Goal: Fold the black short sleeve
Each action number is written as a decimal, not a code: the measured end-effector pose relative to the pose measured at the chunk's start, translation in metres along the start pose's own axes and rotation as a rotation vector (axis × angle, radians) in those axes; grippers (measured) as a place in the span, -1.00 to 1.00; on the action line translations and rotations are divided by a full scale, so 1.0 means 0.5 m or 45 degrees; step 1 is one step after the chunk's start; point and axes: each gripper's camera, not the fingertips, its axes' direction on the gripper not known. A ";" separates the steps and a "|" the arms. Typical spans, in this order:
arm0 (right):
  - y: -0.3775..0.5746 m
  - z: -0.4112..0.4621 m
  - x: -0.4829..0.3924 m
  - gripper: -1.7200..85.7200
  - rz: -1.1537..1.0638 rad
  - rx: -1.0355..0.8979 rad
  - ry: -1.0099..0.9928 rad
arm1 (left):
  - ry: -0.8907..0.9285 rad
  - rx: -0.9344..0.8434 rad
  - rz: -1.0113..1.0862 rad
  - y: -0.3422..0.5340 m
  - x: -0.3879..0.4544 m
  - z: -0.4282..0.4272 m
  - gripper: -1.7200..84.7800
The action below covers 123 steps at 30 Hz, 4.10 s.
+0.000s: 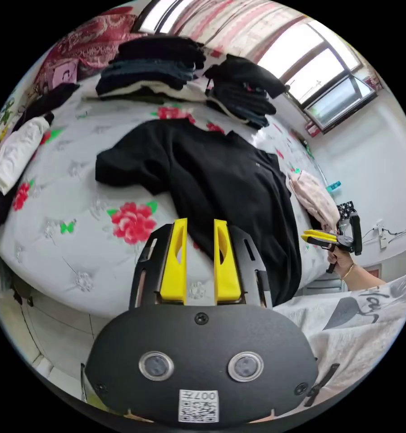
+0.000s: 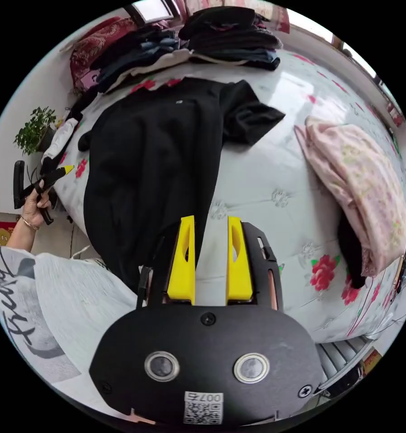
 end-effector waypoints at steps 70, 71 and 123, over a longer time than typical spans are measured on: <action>0.362 -0.191 0.278 -0.97 0.149 0.316 -0.460 | 0.216 0.371 -0.520 0.381 -0.206 -0.300 -0.98; 0.355 -0.182 0.293 -0.97 0.178 0.311 -0.495 | 0.273 0.406 -0.563 0.385 -0.231 -0.294 -0.98; -0.095 -0.165 0.377 -0.93 0.273 0.502 -0.449 | 0.238 0.542 -0.594 0.026 -0.330 -0.211 -0.89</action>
